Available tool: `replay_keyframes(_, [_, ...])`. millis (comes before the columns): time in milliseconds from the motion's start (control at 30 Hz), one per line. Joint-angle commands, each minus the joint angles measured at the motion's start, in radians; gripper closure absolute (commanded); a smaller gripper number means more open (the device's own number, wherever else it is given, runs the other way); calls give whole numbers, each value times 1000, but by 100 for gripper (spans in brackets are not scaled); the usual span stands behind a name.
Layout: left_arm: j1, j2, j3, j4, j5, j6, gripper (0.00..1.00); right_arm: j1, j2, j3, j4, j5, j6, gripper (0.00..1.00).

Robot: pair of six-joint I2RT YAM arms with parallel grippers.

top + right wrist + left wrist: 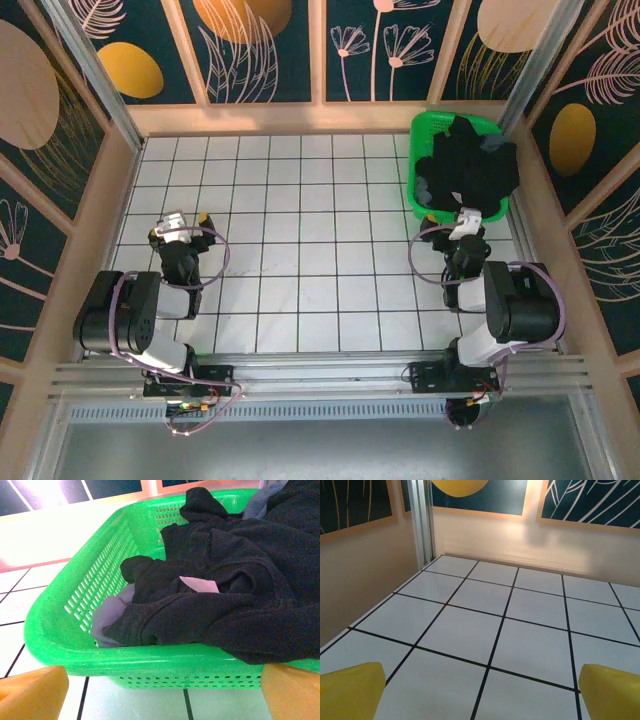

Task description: Fold and stack the t-shirts

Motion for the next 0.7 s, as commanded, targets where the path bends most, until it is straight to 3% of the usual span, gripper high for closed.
replay_keyframes(0, [7,-8,11,18,15,13,1,-5,-1,20,7,-28,-16,1])
replay_keyframes(567, [7,-11,6,24,17,13,1,-4,-3,17,16,-25,-17,1])
replay_keyframes(667, [5,-88,24,-66,19,22,1,32,-131,65,-178,113,-17,1])
